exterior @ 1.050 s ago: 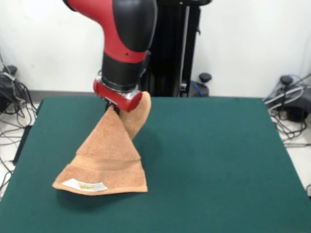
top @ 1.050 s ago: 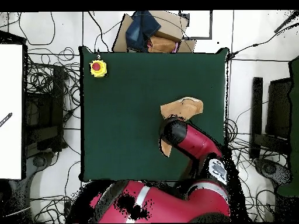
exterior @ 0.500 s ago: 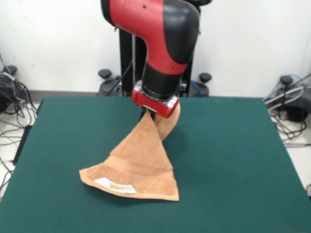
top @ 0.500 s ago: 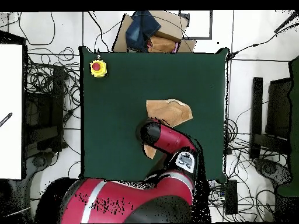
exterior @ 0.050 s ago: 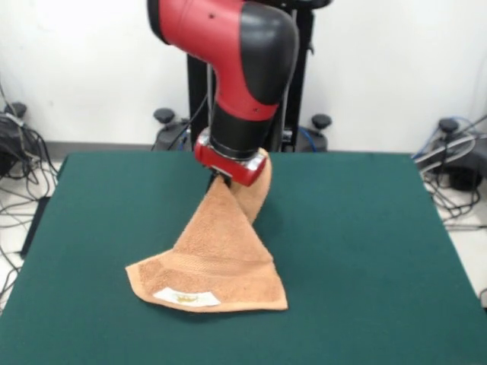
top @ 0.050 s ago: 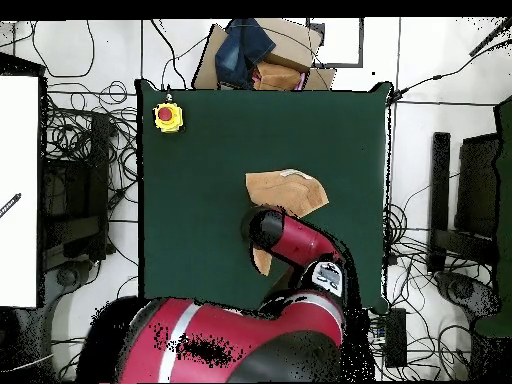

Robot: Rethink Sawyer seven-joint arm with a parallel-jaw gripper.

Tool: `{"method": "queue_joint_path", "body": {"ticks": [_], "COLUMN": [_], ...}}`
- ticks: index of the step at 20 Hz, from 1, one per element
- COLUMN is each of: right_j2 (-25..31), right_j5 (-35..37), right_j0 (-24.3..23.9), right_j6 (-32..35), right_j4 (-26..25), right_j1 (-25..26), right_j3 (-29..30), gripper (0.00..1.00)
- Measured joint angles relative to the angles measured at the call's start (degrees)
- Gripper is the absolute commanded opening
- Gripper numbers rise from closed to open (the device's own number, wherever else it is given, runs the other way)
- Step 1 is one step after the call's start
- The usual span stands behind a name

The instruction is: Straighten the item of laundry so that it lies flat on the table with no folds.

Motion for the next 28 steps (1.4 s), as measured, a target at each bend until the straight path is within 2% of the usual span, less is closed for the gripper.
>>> {"method": "queue_joint_path", "body": {"ticks": [7, 28], "right_j2": [0.05, 0.05], "right_j5": [0.00, 0.00], "right_j0": [-2.86, -2.78], "right_j6": [0.00, 0.00], "right_j4": [-0.01, -0.01], "right_j1": [-0.10, -0.13], "right_j3": [0.01, 0.02], "gripper": [0.00, 0.00]}}
